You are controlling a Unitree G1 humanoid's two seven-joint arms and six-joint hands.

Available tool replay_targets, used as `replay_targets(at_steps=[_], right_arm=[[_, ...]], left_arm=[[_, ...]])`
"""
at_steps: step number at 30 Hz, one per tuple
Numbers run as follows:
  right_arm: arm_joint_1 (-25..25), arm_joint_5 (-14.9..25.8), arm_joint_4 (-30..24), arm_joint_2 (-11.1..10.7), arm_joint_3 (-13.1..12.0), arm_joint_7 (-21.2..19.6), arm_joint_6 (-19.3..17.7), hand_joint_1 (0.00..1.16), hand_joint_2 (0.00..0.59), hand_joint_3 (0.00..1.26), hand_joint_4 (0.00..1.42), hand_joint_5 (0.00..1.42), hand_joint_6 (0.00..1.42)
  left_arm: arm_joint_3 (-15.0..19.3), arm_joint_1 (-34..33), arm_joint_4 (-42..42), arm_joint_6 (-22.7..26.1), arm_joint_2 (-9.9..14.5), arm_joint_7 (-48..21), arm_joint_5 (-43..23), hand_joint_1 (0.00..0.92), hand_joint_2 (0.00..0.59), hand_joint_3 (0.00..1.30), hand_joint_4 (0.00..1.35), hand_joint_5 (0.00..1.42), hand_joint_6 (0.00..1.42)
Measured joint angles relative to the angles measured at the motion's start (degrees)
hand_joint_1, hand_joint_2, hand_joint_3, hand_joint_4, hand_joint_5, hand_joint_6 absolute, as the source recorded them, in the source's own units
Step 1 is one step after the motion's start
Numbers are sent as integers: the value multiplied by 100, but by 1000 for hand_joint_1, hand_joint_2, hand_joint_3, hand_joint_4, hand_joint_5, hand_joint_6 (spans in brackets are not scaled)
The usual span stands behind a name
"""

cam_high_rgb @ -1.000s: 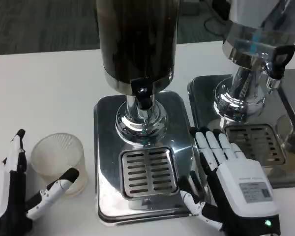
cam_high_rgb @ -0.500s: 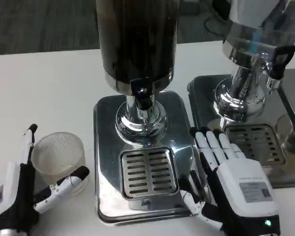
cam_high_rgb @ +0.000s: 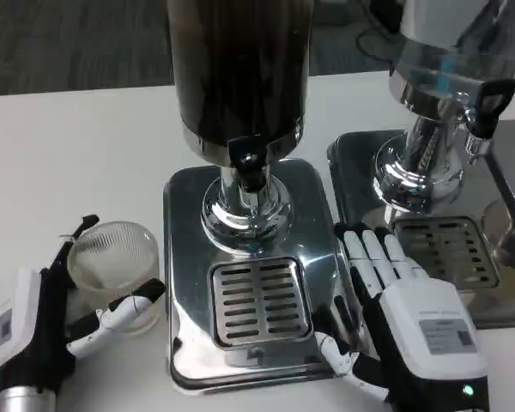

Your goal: Grasp the cup under the faucet to collect the drink, then remove the cup.

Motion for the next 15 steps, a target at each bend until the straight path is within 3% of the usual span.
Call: replay_targets(at_steps=[6,15], right_arm=[[0,3,0,-22,8,1,0,366,394,13,0,0,156],[-38,69,0,-118,-38,28,-7,366,394,13,0,0,159]], left_arm=[[-50,-9,25,-44,0,244,88,406,111,316,532,793,858],[-82,-25,133,-132,-122,458,113,401,115,334,541,798,877]])
